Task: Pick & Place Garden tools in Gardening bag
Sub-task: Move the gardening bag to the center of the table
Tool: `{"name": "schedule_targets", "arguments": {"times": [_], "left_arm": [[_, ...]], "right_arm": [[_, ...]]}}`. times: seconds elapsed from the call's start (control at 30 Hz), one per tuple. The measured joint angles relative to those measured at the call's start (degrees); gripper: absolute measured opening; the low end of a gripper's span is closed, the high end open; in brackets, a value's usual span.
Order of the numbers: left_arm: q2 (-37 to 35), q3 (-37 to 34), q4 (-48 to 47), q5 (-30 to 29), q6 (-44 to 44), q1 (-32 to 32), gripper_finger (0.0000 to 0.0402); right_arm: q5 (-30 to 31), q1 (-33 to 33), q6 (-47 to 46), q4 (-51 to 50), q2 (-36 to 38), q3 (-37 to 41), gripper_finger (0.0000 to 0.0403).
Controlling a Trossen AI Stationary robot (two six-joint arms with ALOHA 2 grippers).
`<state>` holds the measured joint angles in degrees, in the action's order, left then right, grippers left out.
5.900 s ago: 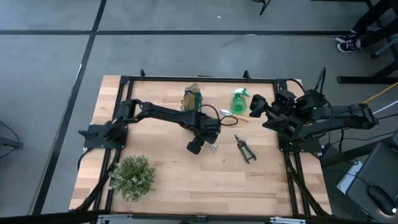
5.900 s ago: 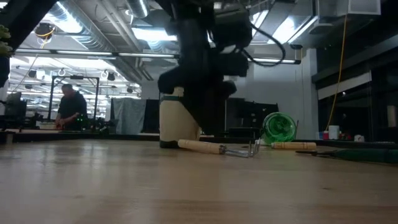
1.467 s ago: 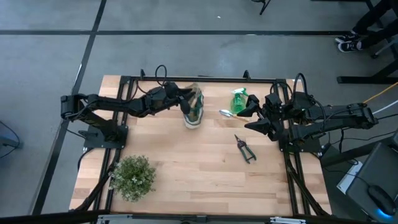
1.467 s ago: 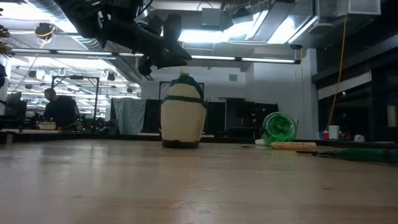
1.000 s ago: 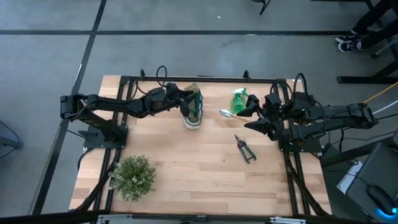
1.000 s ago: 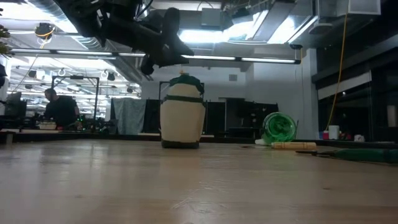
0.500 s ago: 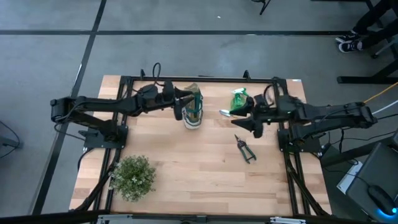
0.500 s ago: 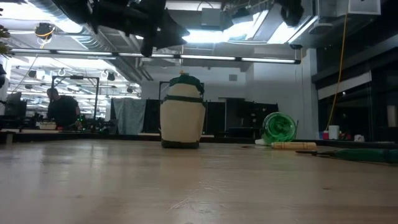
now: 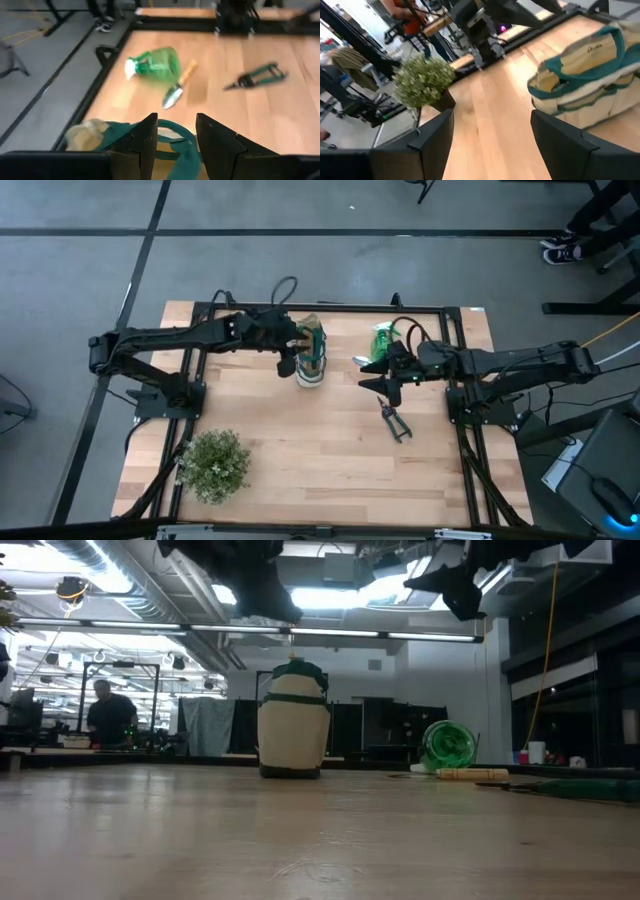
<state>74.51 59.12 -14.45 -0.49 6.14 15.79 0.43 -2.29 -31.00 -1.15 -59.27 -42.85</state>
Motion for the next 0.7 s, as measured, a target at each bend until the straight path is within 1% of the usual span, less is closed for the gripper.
{"name": "schedule_targets", "arguments": {"times": [0.1, 0.23, 0.4, 0.53, 0.6, 0.7], "left_arm": [[2.0, 1.1, -3.8, 2.5, 2.6, -0.1, 0.0129], [4.7, 2.7, -8.1, 4.2, 2.6, -0.1, 0.0129], [8.0, 4.3, -7.9, 4.7, 2.9, -1.2, 0.0129], [11.1, 5.7, -8.9, 4.7, 5.6, -2.3, 0.013], [12.4, 6.7, -8.8, 3.6, 7.0, -2.7, 0.013], [14.5, 7.9, -10.2, -1.5, 7.9, -3.1, 0.013]], "right_arm": [[0.0, 0.3, 0.2, 0.0, -1.2, 0.0, 0.0268], [0.0, 0.4, 0.2, -0.1, -2.0, 0.0, 0.0268], [0.0, 0.4, 0.4, 0.1, -2.0, 0.0, 0.0268], [0.0, 0.4, 0.4, 0.1, -2.0, 0.0, 0.0268], [0.0, 0.4, 0.4, 0.1, -2.0, 0.0, 0.0268], [0.0, 0.4, -0.5, 0.1, -2.0, 0.0, 0.0268]]}}
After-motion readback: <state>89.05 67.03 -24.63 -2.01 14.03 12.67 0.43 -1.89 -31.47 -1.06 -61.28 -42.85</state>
